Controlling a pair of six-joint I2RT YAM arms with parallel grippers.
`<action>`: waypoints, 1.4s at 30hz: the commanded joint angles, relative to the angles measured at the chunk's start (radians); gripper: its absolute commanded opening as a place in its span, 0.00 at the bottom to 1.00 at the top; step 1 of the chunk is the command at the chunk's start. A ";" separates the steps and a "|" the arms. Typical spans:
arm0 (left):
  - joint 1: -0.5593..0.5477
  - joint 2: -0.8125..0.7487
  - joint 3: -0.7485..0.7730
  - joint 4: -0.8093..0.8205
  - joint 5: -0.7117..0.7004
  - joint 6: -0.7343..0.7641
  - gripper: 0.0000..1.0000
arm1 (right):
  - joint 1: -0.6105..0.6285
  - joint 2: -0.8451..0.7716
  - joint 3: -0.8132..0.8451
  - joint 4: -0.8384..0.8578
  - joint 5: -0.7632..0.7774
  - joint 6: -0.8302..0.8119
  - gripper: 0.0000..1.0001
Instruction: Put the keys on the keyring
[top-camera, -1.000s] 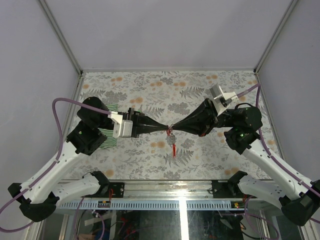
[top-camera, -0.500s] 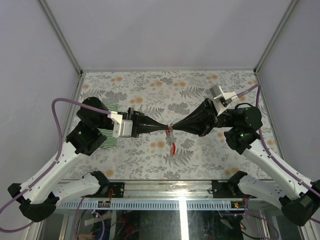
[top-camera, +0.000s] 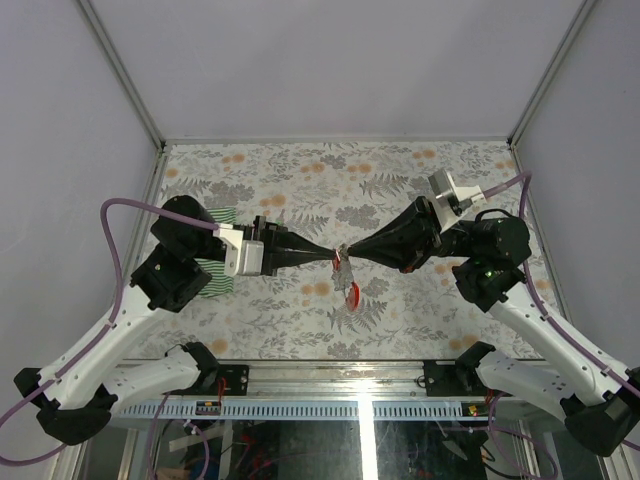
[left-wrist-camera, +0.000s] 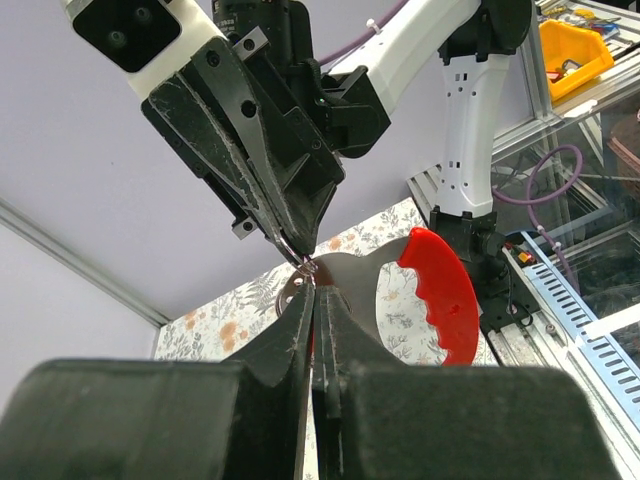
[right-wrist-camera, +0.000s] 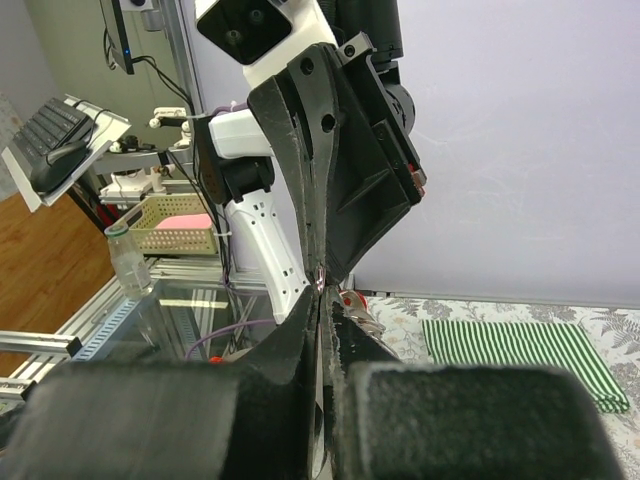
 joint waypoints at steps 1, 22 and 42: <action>-0.008 -0.014 0.015 0.012 -0.018 -0.005 0.00 | 0.008 -0.033 0.014 0.025 0.024 -0.024 0.00; -0.006 -0.015 0.014 0.018 -0.023 -0.010 0.00 | 0.008 -0.017 -0.003 -0.038 0.011 -0.061 0.00; -0.007 -0.011 0.009 0.001 -0.019 -0.007 0.00 | 0.008 -0.038 0.000 0.000 0.051 -0.042 0.00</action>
